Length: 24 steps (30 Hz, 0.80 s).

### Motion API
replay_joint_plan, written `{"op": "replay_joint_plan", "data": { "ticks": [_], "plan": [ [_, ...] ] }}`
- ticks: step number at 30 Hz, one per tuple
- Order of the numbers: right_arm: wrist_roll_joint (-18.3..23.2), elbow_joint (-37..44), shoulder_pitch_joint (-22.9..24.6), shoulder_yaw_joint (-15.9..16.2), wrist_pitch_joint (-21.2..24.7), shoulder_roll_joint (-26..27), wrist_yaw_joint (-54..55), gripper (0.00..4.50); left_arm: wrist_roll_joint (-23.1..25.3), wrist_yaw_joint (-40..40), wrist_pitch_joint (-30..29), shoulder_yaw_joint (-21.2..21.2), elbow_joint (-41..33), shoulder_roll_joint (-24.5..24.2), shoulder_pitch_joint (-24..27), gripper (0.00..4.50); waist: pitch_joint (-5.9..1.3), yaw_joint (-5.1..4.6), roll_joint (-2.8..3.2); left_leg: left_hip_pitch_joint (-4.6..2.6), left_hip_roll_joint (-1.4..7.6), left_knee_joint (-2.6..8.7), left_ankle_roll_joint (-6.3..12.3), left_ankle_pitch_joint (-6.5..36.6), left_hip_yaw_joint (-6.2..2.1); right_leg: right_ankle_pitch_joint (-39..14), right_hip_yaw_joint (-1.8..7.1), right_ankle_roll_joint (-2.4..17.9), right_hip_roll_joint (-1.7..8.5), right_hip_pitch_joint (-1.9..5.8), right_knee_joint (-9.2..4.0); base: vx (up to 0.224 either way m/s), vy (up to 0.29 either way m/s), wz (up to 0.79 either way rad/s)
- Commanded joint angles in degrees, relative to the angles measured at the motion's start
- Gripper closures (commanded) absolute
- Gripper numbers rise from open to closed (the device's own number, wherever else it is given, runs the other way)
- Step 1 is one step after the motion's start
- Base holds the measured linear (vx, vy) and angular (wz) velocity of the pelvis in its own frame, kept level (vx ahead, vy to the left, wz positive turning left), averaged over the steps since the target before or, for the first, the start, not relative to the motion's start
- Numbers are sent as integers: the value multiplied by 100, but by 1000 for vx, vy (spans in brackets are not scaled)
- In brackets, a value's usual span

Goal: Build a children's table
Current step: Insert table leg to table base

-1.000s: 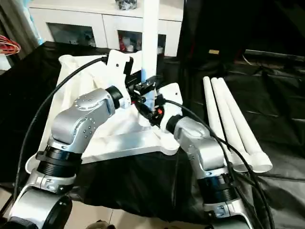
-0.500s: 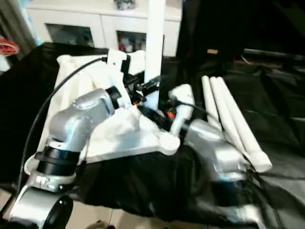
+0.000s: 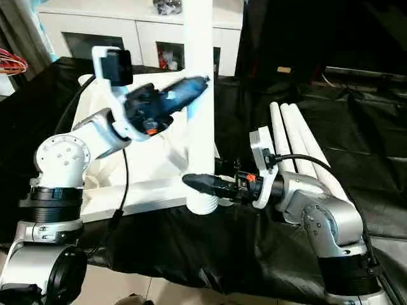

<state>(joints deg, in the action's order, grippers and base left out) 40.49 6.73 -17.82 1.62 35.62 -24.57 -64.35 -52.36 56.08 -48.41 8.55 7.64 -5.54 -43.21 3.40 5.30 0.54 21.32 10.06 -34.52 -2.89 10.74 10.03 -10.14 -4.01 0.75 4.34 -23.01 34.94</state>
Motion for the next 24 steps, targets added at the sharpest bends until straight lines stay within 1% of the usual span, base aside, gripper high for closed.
{"op": "replay_joint_plan", "data": {
  "ticks": [1, 3, 5, 6, 7, 8, 9, 14, 16, 17, 18, 19, 20, 21, 22, 24],
  "plan": [
    [95, 142, -5, -41, 18, 9, 13, 261, -71, 94, -49, -91, -106, -11, -12, 189, -395, 23, -11, -48, 259, 380, 252, 936, -91, -1567, 251, 1147, 381, 332, -475, 0, 0, 0],
    [112, 175, 18, -21, 36, 10, 10, 261, 27, 140, -30, -228, -119, -50, 14, 211, -400, 27, -15, -47, 260, 381, 249, 905, -93, -1544, 251, 1129, 383, 335, -473, 0, 0, 0],
    [112, 175, 18, -21, 36, 10, 10, 261, 27, 140, -30, -228, -119, -50, 14, 225, -404, 27, -16, -38, 257, 380, 254, 855, -94, -1474, 252, 1126, 379, 342, -461, 0, 0, 0],
    [126, 180, 21, -18, 50, -7, -7, 261, 71, 192, -22, -292, -121, -85, 26, 225, -406, 28, -14, -34, 255, 376, 256, 820, -92, -1415, 252, 1135, 379, 345, -456, 0, 0, 0],
    [138, 178, 19, -21, 64, -27, -26, 261, 101, 225, -30, -329, -116, -106, 31, 246, -410, 30, -9, -35, 256, 378, 265, 796, -93, -1376, 251, 1140, 376, 344, -451, 0, 0, 0],
    [152, 179, 17, -24, 78, -44, -36, 261, 135, 252, -22, -373, -115, -131, 39, 253, -408, 27, -12, -32, 254, 378, 271, 795, -91, -1368, 252, 1143, 375, 345, -455, 0, 0, 0],
    [152, 179, 17, -24, 78, -45, -36, 261, 137, 253, -22, -375, -115, -132, 39, 253, -406, 27, -21, -39, 255, 377, 270, 824, -90, -1406, 250, 1144, 375, 344, -458, 0, 0, 0],
    [151, 184, 9, -25, 97, -78, -40, 261, 212, 265, 56, -441, -171, -163, 82, 266, -403, 29, -28, -35, 256, 376, 244, 834, -88, -1493, 253, 1117, 383, 343, -463, 0, 0, 0],
    [-134, 99, -18, 18, -161, -53, 108, 261, 228, 202, 117, -417, -195, -156, 97, 266, -404, 30, -31, -39, 257, 375, 232, 835, -85, -1516, 254, 1107, 386, 338, -465, 0, 0, 0],
    [-134, 99, -18, 18, -161, -53, 108, 261, 228, 202, 117, -417, -195, -156, 97, 266, -400, 27, -30, -33, 260, 378, 223, 833, -90, -1522, 254, 1103, 389, 338, -462, 0, 0, 0],
    [-146, 48, -41, 5, -175, -21, 142, 226, 241, 145, 154, -401, -197, -149, 100, 266, -397, 28, -29, -34, 255, 379, 222, 849, -87, -1550, 252, 1098, 384, 336, -471, 0, 0, 0],
    [-162, -24, -101, -56, -208, 65, 273, 205, 350, 60, 287, -418, -199, -150, 105, 266, -403, 21, -45, -35, 260, 380, 228, 835, -89, -1553, 253, 1084, 385, 334, -463, 0, 0, 0],
    [-162, -24, -101, -56, -208, 65, 273, 189, 350, 60, 287, -418, -199, -150, 105, 266, -403, 17, -40, -33, 264, 384, 221, 822, -94, -1534, 252, 1081, 385, 331, -463, 0, 0, 0],
    [-200, -48, -135, -65, -240, 106, 350, 182, 433, 16, 373, -443, -182, -146, 108, 267, -405, 18, -43, -37, 261, 381, 221, 821, -91, -1529, 253, 1076, 385, 332, -465, 0, 0, 0],
    [-353, -72, -170, -33, -382, 161, 476, 174, 562, -72, 498, -478, -139, -118, 110, 267, -402, 15, -38, -32, 268, 384, 194, 802, -95, -1509, 257, 1057, 386, 326, -459, 0, 0, 0],
    [-846, -194, -291, 82, -775, 354, 968, 161, 891, -371, 831, -543, -26, -15, 94, 268, -401, 5, -31, -32, 263, 384, 152, 803, -92, -1517, 258, 1018, 386, 320, -461, 0, 0, 0]
  ]
}}
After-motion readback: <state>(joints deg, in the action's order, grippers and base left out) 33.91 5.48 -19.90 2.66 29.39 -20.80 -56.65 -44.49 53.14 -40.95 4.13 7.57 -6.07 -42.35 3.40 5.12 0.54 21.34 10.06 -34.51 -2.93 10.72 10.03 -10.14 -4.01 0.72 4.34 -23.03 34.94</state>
